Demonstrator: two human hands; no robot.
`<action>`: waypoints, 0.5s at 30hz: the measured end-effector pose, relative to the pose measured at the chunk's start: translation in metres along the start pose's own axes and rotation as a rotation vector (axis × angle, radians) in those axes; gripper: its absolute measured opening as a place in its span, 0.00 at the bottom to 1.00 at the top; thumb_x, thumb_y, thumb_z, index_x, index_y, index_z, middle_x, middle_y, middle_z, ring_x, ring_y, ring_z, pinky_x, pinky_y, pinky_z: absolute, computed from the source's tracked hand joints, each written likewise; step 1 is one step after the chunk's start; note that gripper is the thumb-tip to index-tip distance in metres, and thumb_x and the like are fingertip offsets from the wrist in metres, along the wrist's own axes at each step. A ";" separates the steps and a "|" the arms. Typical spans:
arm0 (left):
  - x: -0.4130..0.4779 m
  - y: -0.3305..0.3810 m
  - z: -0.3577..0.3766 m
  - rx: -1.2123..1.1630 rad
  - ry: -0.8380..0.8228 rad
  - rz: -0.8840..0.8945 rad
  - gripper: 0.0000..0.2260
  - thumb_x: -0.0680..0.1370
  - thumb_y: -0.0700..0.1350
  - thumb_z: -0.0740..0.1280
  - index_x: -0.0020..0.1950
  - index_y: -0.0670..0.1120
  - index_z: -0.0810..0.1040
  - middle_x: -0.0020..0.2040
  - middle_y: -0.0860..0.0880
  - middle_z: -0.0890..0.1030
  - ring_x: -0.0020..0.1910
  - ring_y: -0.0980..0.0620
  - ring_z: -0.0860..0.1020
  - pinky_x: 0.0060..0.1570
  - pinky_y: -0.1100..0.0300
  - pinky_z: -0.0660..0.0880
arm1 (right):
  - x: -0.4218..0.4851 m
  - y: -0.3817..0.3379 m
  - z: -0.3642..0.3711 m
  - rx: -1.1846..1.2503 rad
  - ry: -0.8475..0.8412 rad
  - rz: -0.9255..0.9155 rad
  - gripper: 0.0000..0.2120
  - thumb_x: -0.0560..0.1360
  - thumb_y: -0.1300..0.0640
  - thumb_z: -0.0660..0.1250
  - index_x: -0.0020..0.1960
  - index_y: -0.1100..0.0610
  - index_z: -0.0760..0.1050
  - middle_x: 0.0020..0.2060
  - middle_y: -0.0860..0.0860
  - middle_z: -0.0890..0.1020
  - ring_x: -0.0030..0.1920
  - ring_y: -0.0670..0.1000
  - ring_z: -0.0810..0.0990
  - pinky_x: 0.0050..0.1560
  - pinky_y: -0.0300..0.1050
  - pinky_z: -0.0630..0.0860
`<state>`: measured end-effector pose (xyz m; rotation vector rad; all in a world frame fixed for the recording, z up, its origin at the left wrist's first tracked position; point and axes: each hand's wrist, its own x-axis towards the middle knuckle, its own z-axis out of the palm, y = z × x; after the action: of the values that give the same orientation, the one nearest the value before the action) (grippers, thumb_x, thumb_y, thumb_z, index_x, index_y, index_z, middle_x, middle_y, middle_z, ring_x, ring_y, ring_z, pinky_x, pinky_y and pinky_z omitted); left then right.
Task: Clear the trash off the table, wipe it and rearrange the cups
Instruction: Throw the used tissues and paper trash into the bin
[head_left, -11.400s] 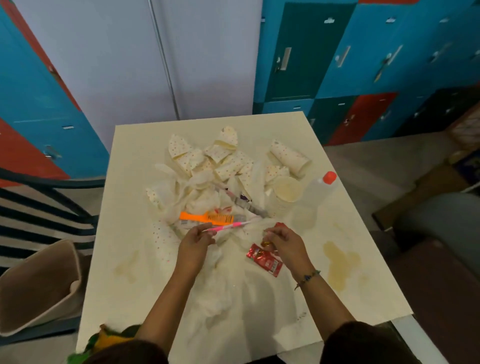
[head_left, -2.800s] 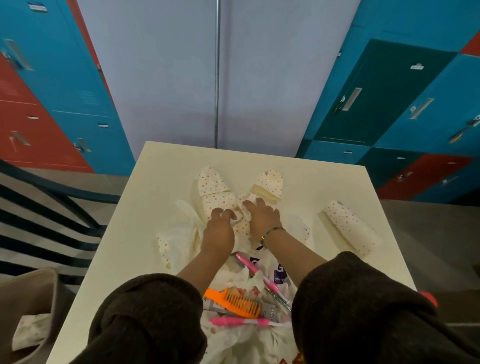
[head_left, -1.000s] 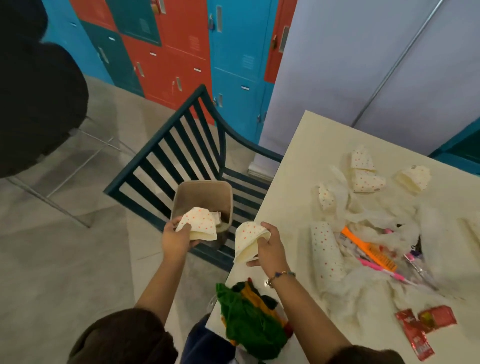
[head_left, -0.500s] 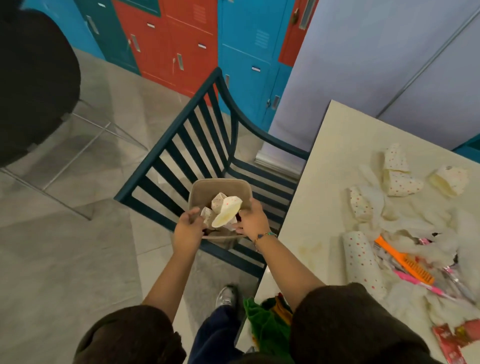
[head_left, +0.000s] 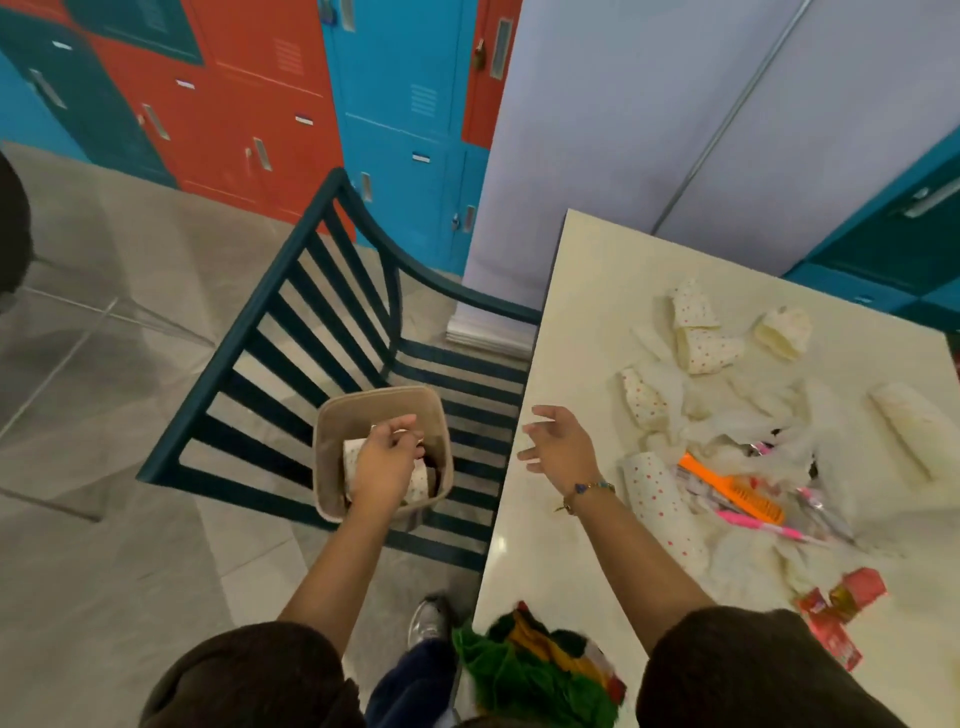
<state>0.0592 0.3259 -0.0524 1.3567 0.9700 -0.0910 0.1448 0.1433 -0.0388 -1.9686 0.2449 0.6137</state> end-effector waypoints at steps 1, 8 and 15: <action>0.000 0.004 0.007 -0.001 -0.024 0.007 0.09 0.79 0.43 0.62 0.55 0.55 0.75 0.52 0.50 0.81 0.53 0.52 0.79 0.64 0.45 0.71 | 0.004 0.000 -0.013 0.030 0.059 0.007 0.13 0.79 0.60 0.59 0.63 0.56 0.69 0.56 0.56 0.76 0.48 0.59 0.81 0.43 0.42 0.79; 0.000 0.027 0.063 0.036 -0.150 0.075 0.10 0.79 0.42 0.61 0.59 0.49 0.75 0.58 0.48 0.79 0.53 0.53 0.77 0.61 0.54 0.72 | 0.027 0.000 -0.082 0.088 0.403 0.056 0.13 0.75 0.65 0.58 0.59 0.58 0.70 0.41 0.53 0.75 0.33 0.55 0.76 0.36 0.49 0.76; 0.002 0.034 0.094 0.137 -0.188 0.113 0.11 0.80 0.43 0.60 0.61 0.48 0.74 0.56 0.51 0.78 0.52 0.55 0.77 0.54 0.59 0.72 | 0.058 0.018 -0.114 -0.361 0.412 -0.067 0.17 0.72 0.63 0.64 0.60 0.61 0.73 0.56 0.58 0.77 0.56 0.58 0.75 0.52 0.43 0.68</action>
<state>0.1298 0.2569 -0.0366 1.4970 0.7381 -0.1985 0.2217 0.0399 -0.0429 -2.4356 0.3362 0.2090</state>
